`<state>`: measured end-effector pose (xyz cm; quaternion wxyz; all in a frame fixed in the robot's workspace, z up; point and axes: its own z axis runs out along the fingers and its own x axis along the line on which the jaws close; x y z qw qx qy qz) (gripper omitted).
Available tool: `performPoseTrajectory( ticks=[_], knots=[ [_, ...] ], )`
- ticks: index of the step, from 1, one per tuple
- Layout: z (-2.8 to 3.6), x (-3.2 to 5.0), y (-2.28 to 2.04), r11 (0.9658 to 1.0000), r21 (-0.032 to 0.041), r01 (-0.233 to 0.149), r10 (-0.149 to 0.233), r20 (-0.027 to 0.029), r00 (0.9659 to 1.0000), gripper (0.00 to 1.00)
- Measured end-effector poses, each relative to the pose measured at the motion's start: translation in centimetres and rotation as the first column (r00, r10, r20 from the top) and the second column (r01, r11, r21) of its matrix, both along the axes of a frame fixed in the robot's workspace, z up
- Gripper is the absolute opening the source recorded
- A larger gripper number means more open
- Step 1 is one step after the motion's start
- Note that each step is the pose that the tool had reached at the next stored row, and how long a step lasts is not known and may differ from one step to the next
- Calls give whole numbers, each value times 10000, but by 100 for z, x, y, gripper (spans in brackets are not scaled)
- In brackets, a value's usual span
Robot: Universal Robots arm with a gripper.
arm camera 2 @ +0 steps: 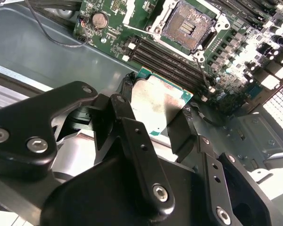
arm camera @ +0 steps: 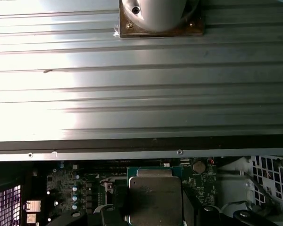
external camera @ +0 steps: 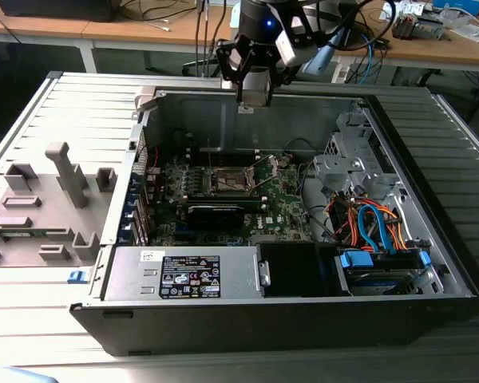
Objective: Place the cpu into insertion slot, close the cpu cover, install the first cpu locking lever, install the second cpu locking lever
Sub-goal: 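Place the cpu into insertion slot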
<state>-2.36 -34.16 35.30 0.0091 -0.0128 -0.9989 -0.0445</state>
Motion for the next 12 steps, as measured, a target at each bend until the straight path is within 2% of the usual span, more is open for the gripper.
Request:
performPoseTrajectory(
  ticks=[6, 12],
  knots=[
    [-4, -1, -36, 10000, 1, 0, 0, 0, 10000, 55],
    [-7, -1, -51, 10000, -1, 0, 0, -1, 10000, 55]
  ],
)
